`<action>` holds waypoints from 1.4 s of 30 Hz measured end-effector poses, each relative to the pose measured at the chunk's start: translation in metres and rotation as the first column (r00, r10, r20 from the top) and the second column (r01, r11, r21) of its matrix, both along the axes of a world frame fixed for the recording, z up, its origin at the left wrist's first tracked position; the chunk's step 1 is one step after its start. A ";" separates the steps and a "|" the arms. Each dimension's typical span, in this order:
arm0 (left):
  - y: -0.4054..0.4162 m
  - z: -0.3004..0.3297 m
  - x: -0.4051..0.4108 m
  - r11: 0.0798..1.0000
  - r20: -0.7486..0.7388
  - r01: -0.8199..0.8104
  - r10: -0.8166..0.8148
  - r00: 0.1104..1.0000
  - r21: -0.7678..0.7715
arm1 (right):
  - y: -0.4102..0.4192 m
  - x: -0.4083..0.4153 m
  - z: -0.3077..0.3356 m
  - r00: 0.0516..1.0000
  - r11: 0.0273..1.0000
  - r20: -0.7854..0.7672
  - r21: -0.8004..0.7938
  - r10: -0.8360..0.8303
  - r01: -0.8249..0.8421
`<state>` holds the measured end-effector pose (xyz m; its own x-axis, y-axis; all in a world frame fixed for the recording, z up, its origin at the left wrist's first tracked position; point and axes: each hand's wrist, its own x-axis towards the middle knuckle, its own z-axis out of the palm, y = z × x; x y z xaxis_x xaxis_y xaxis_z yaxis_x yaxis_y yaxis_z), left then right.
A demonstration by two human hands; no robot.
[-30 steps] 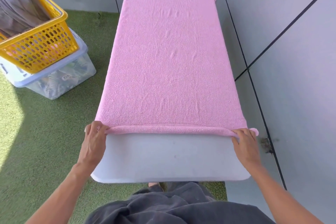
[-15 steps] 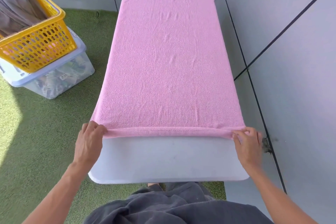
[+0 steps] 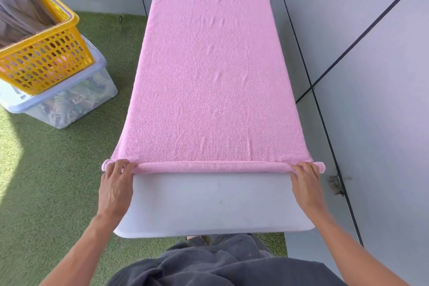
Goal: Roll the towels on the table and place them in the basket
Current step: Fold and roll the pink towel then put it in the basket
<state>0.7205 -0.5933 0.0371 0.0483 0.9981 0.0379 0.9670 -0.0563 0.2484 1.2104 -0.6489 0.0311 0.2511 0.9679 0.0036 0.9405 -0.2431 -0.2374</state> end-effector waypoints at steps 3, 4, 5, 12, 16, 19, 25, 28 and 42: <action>-0.006 0.005 -0.007 0.998 0.005 0.000 0.000 1.000 -0.062 | -0.005 0.007 0.004 0.999 0.992 0.019 -0.115 0.050 -0.047; -0.005 0.006 -0.012 0.993 0.003 -0.001 0.001 1.000 -0.114 | -0.006 0.010 0.008 0.997 0.984 -0.004 -0.162 0.076 -0.075; -0.002 0.007 -0.017 0.984 0.012 0.002 0.001 1.000 -0.176 | -0.004 0.014 0.013 0.994 0.974 -0.059 -0.201 0.094 -0.104; 0.050 0.020 -0.025 0.894 0.362 -0.007 0.188 0.913 -0.447 | 0.032 0.018 0.032 0.866 0.953 -0.420 -0.243 -0.271 0.181; 0.033 0.013 -0.018 0.993 0.151 -0.049 0.065 0.986 -0.109 | 0.014 -0.005 0.017 0.976 0.978 -0.056 0.013 -0.209 0.210; 0.001 0.004 -0.008 0.997 0.035 0.047 -0.049 0.998 0.061 | -0.012 -0.019 0.011 0.991 0.988 0.044 0.094 -0.125 0.121; 0.002 -0.002 0.000 0.997 0.003 0.066 -0.066 0.998 0.044 | -0.004 -0.014 0.001 0.998 0.999 -0.039 0.021 -0.042 0.043; 0.021 0.002 -0.001 0.998 0.022 0.054 -0.055 0.998 0.022 | 0.016 -0.008 0.006 0.996 0.997 -0.078 -0.057 -0.051 0.046; 0.047 0.017 -0.019 0.985 0.189 -0.042 0.074 0.979 -0.169 | 0.030 0.005 0.023 0.974 0.988 -0.184 -0.101 -0.131 0.114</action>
<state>0.7017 -0.5463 0.0539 -0.0022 0.9924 -0.1229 0.8997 0.0556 0.4329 1.2151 -0.6193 0.0542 0.3556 0.9240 -0.1404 0.8421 -0.3819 -0.3809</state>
